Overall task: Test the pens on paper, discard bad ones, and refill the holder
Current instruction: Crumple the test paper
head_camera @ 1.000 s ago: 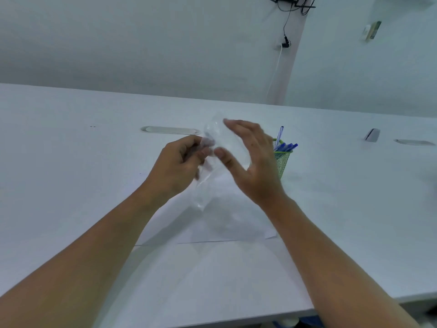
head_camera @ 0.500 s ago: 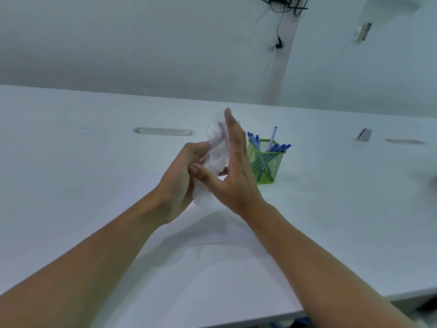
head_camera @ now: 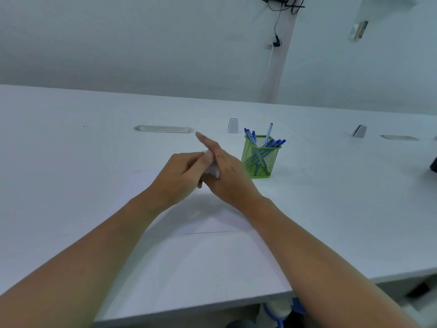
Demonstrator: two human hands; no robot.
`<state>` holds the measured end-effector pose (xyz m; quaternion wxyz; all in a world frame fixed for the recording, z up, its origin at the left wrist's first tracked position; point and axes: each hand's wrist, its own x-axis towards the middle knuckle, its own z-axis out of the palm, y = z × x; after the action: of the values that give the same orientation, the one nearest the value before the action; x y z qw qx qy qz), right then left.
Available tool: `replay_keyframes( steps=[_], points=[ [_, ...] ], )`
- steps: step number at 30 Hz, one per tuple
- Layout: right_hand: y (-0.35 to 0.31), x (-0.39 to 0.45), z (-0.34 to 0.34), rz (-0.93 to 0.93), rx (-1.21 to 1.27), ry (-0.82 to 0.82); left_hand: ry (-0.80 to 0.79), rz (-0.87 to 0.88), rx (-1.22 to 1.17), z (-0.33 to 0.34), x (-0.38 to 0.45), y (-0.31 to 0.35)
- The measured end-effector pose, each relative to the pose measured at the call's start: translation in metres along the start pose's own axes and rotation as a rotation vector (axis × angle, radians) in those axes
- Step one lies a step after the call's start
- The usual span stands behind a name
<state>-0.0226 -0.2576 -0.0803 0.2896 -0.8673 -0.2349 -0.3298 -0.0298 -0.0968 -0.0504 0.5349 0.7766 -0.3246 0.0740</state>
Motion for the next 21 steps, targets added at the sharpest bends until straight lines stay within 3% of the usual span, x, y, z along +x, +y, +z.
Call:
replay_keyframes(
  steps=[6,12,21],
  points=[
    [-0.001,-0.007,-0.003,-0.109,-0.096,0.104,0.008,0.135,0.198,0.001,-0.005,-0.007],
    [-0.024,-0.014,-0.017,-0.225,-0.175,0.222,0.122,0.247,0.358,0.003,-0.027,0.006],
    [-0.052,-0.043,-0.023,-0.211,-0.169,0.205,0.184,0.313,0.479,0.008,-0.069,0.018]
  ],
)
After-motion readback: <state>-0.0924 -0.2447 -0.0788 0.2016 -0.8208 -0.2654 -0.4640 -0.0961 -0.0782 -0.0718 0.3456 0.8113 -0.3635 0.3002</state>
